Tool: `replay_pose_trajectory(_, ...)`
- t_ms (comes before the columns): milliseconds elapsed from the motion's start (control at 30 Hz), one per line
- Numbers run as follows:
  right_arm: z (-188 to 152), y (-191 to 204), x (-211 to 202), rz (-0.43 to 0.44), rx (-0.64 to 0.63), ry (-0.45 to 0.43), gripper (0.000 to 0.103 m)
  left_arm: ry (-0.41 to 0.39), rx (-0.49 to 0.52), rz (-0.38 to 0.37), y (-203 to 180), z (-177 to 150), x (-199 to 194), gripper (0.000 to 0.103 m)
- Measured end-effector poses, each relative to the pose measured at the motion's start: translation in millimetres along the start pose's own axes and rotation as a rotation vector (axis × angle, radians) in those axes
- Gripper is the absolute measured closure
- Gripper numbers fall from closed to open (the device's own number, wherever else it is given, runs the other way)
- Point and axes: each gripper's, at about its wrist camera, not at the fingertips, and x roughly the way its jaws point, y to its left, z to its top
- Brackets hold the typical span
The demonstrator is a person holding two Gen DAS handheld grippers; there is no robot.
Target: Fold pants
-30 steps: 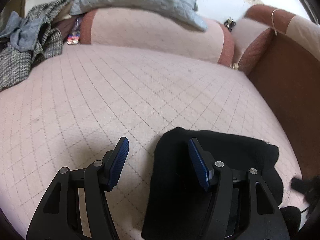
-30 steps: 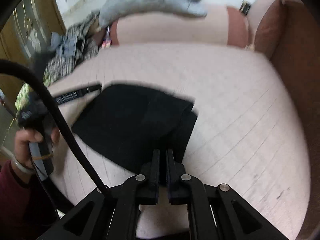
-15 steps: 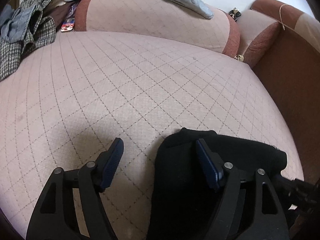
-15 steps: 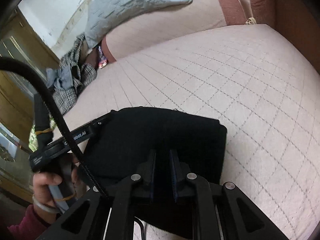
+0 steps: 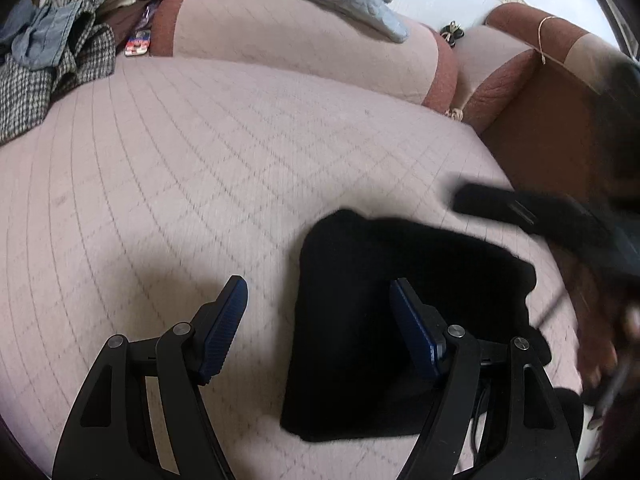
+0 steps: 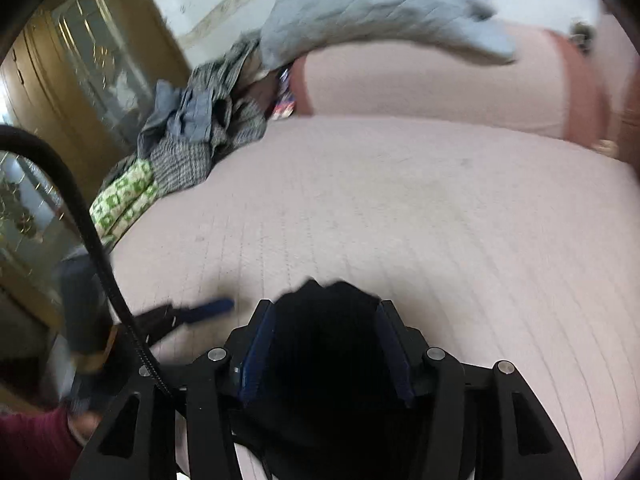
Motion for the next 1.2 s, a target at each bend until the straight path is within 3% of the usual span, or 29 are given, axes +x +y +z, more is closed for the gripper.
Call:
replay_pose_trajectory(133, 17.6, 7.0, 61.9, 0.02, -0.072, 0.144, 0.053, 0.05, -0.027, -0.042, 8.8, -11.3, 5.2, 0.028)
replay_pose_trajectory(167, 14.2, 6.9, 66.5, 0.022, -0.081, 0.166, 0.062, 0.063, -0.036, -0.052, 11.6, -12.8, 7.7, 0.028)
replay_pose_trajectory(200, 13.5, 7.2, 77.9, 0.03, -0.094, 0.201, 0.078, 0.078, -0.048, -0.062, 14.9, -14.0, 10.6, 0.028)
replay_pose_trajectory(267, 13.6, 13.7, 86.7, 0.013, -0.152, 0.227, 0.09, 0.089, -0.073, -0.08, 19.0, -15.0, 12.7, 0.028)
replay_pose_trajectory(367, 21.1, 21.7, 79.6, -0.022, -0.213, 0.196, 0.095, 0.078, -0.053, -0.067, 15.0, -15.6, 12.0, 0.028)
replay_pose_trajectory(433, 28.8, 7.9, 74.9, -0.028, -0.133, 0.133, 0.103, 0.071, -0.03, -0.044, 9.2, -16.9, 13.7, 0.028)
replay_pose_trajectory(567, 17.8, -11.8, 95.9, -0.036, -0.038, 0.178, 0.103, 0.067, -0.017, -0.031, 2.4, -16.6, 17.4, 0.028)
replay_pose_trajectory(633, 15.1, -19.7, 77.4, -0.026, 0.027, 0.123, 0.103, 0.067, -0.019, -0.033, 1.8, -16.6, 17.2, 0.028)
replay_pose_trajectory(667, 15.4, -23.6, 63.6, -0.017, 0.064, 0.085, 0.101, 0.068, -0.019, -0.032, 1.0, -16.4, 17.5, 0.028)
replay_pose_trajectory(733, 9.8, -30.8, 23.3, -0.018, 0.124, -0.017, 0.086, 0.068, -0.016, -0.027, 1.7, -14.9, 16.5, 0.028)
replay_pose_trajectory(800, -6.0, -33.4, -14.3, -0.013, 0.154, -0.093, 0.046, 0.054, 0.007, -0.007, -2.6, -14.2, 12.5, 0.028)
replay_pose_trajectory(1000, -68.7, -42.2, -65.0, -0.108, 0.247, -0.113, 0.044, -0.005, 0.111, 0.077, -20.0, -18.3, 3.6, 0.028)
replay_pose_trajectory(1200, -118.5, -55.9, -71.1, -0.164, 0.358, -0.059, 0.044, -0.021, 0.101, 0.076, -15.3, -14.3, 1.8, 0.028)
